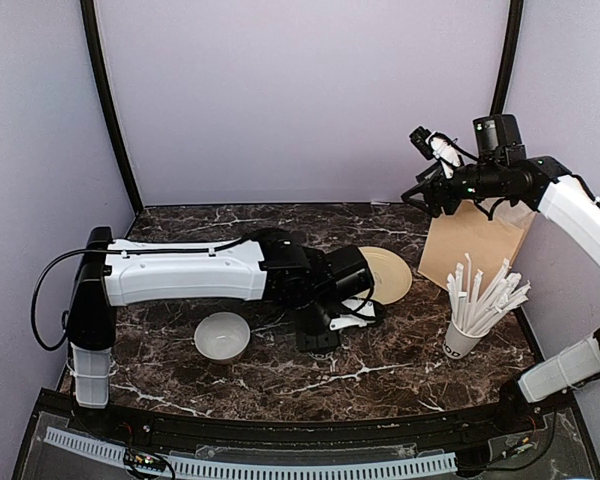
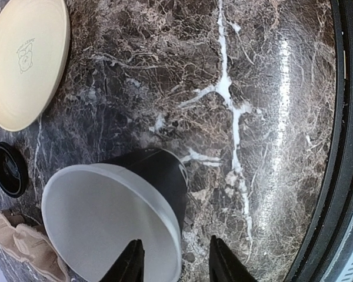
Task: Pack the takeout coffee
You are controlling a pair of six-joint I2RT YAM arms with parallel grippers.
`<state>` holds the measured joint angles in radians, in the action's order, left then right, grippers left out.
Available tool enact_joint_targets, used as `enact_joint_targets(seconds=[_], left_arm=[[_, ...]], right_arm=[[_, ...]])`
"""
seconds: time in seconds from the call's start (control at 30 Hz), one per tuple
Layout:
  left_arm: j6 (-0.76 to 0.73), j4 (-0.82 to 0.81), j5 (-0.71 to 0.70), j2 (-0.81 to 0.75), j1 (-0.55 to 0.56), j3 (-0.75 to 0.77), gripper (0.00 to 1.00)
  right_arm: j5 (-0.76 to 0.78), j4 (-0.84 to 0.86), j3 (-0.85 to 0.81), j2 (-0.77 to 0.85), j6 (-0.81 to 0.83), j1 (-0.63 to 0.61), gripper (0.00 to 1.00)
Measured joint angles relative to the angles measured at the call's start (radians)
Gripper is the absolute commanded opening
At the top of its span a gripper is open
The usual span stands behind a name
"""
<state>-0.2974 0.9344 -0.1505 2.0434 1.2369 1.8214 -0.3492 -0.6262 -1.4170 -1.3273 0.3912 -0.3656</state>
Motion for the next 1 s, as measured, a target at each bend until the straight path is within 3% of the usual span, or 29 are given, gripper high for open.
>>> enact_joint_targets(seconds=[0.23,0.33,0.43,0.57,0.77,1.0], left_arm=[[0.004,0.011,-0.074,-0.082,-0.031,0.053,0.56],[0.038,0.003,-0.099,-0.098,-0.114,0.167,0.6],[0.078,0.002,-0.114,-0.086,-0.211,0.265,0.56],[0.141,0.006,-0.102,0.028,-0.328,0.431,0.52],[0.179,-0.029,-0.031,0.224,-0.39,0.454,0.43],[0.181,-0.077,0.032,0.336,-0.406,0.453,0.5]], right_arm=[[0.005,-0.032,0.0,0.031,-0.001,0.0,0.65],[0.067,-0.03,0.014,0.061,-0.013,0.0,0.63],[0.174,-0.032,0.049,0.09,-0.022,0.001,0.61],[0.296,-0.056,0.076,0.093,-0.028,0.002,0.61],[0.364,-0.062,0.13,0.118,-0.03,0.006,0.61],[0.365,-0.063,0.143,0.123,-0.026,0.007,0.61]])
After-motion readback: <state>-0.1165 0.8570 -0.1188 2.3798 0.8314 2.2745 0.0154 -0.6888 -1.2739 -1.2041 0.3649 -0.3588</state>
